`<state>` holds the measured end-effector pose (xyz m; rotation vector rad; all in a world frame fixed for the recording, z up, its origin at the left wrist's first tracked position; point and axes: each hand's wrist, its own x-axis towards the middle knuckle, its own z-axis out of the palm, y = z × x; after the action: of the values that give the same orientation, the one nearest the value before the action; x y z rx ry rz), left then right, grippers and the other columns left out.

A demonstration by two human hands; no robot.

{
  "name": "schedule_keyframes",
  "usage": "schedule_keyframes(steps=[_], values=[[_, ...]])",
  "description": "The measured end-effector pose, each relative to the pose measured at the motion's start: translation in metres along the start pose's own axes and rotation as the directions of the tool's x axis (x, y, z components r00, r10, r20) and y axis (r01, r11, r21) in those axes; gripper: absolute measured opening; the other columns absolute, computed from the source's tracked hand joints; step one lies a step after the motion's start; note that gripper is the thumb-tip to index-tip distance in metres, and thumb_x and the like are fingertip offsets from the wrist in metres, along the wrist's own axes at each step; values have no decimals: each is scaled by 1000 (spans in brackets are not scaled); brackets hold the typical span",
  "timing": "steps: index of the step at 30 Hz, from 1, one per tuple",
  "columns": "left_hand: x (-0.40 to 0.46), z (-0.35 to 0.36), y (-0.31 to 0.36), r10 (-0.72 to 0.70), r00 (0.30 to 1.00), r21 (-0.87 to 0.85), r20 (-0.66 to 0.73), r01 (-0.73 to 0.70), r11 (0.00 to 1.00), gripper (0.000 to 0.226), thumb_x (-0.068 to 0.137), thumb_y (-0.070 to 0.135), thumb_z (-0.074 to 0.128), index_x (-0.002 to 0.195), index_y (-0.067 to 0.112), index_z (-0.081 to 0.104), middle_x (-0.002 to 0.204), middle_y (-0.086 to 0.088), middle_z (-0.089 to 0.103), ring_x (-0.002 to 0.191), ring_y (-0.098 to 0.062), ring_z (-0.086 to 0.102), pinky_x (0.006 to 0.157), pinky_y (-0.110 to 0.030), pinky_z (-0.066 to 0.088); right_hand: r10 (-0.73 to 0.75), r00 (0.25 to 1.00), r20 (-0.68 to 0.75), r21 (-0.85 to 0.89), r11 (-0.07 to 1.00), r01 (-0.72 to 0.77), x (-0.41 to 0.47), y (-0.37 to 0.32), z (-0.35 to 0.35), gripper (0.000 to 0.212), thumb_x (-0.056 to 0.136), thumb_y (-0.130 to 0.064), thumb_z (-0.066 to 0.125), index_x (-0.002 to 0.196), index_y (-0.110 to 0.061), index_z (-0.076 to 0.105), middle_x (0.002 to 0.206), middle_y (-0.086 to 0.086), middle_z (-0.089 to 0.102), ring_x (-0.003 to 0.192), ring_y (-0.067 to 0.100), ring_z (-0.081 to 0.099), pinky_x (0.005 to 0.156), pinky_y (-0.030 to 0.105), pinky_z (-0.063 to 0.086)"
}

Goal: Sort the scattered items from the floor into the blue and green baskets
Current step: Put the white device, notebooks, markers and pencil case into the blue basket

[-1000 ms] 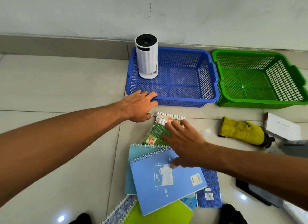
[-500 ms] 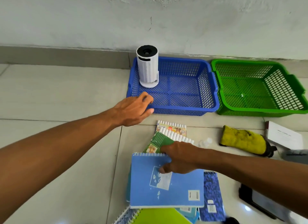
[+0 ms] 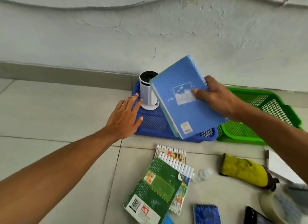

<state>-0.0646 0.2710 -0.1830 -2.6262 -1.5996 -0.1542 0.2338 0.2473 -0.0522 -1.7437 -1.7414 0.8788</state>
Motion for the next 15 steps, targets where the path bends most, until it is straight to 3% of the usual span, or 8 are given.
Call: schedule_keyframes(steps=[4,6,8,11,15], values=[[1,5,4,-45,997,75,66,40,996,71,91,51,31,145,7,38,152,-17,35,137,-34,37,112,-50,30,-82,984,-157,-332,943,25,24,-5,-1,27,89,-23,61,108,-11,46,99,10,58,82,30,57,65,35,44],[2,8,4,-59,995,74,77,53,996,70,91,50,29,144,6,41,149,-17,39,134,-35,40,110,-51,32,-138,968,-208,-509,860,13,31,0,16,29,87,-21,61,109,-10,46,100,11,55,82,29,56,67,39,48],[2,13,3,-63,995,63,74,59,996,68,92,49,27,143,6,42,148,-17,41,133,-34,41,109,-51,34,-102,969,-224,-637,768,-66,36,10,39,36,86,-18,59,118,-9,45,110,12,51,85,34,61,67,45,53],[1,18,5,-63,997,26,38,62,998,66,94,49,26,143,7,43,146,-14,43,135,-33,39,110,-50,32,-46,980,-196,-751,649,-120,42,19,74,43,87,-11,59,126,-7,42,125,14,44,91,35,63,60,42,43],[-1,25,11,-88,996,-26,15,88,996,63,95,46,27,140,8,47,144,-13,47,138,-34,36,110,-52,32,-73,981,-178,-804,586,-102,51,34,118,53,91,-8,53,138,4,30,129,19,40,101,32,60,64,38,42]])
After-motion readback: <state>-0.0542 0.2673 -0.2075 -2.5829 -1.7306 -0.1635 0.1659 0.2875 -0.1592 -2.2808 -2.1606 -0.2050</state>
